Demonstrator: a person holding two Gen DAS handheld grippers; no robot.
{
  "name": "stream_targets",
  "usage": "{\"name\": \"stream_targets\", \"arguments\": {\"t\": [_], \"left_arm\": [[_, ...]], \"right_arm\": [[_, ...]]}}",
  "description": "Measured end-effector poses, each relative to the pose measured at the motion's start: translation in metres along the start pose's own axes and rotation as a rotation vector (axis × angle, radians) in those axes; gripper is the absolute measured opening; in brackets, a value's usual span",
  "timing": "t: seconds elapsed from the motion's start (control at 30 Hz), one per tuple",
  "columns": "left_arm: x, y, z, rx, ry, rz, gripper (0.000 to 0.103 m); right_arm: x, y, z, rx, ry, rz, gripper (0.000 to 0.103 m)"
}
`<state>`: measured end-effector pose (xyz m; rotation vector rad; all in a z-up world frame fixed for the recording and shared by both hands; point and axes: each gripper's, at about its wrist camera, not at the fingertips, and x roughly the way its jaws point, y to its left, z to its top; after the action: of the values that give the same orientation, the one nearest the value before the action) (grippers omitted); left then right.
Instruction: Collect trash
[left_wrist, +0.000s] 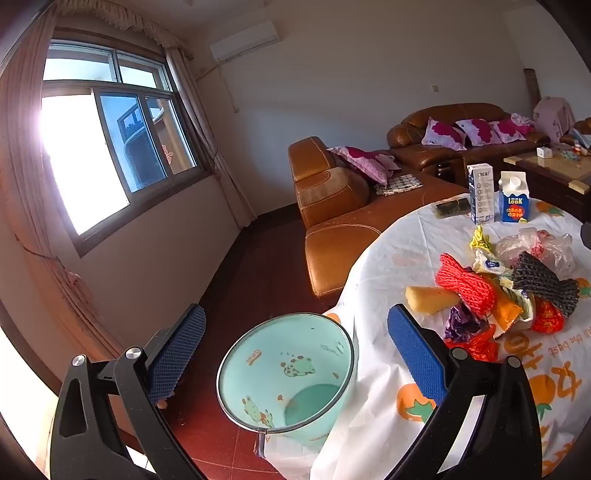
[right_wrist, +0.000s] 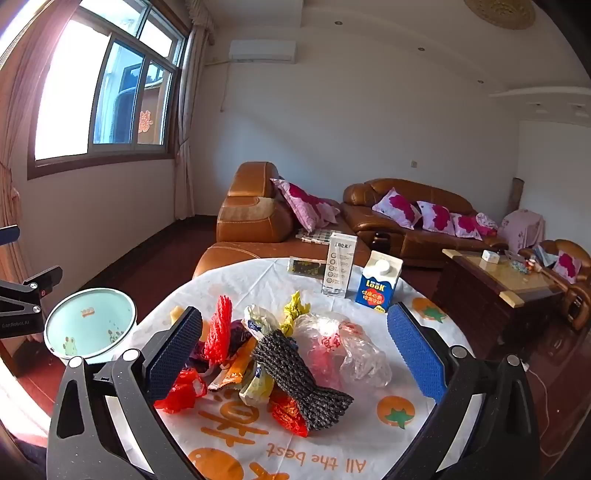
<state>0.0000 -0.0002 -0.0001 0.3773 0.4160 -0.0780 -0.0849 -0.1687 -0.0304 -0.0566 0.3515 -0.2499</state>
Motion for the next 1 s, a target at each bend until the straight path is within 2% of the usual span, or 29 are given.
{"name": "stream_targets", "arguments": {"t": [1.0], "left_arm": [[0.0035,0.0092,-0.0006,-0.013,-0.011,0.046,0.097]], "right_arm": [[-0.0007,0.0016,-0.0005,-0.004,-0.006,-0.002,0.098]]}}
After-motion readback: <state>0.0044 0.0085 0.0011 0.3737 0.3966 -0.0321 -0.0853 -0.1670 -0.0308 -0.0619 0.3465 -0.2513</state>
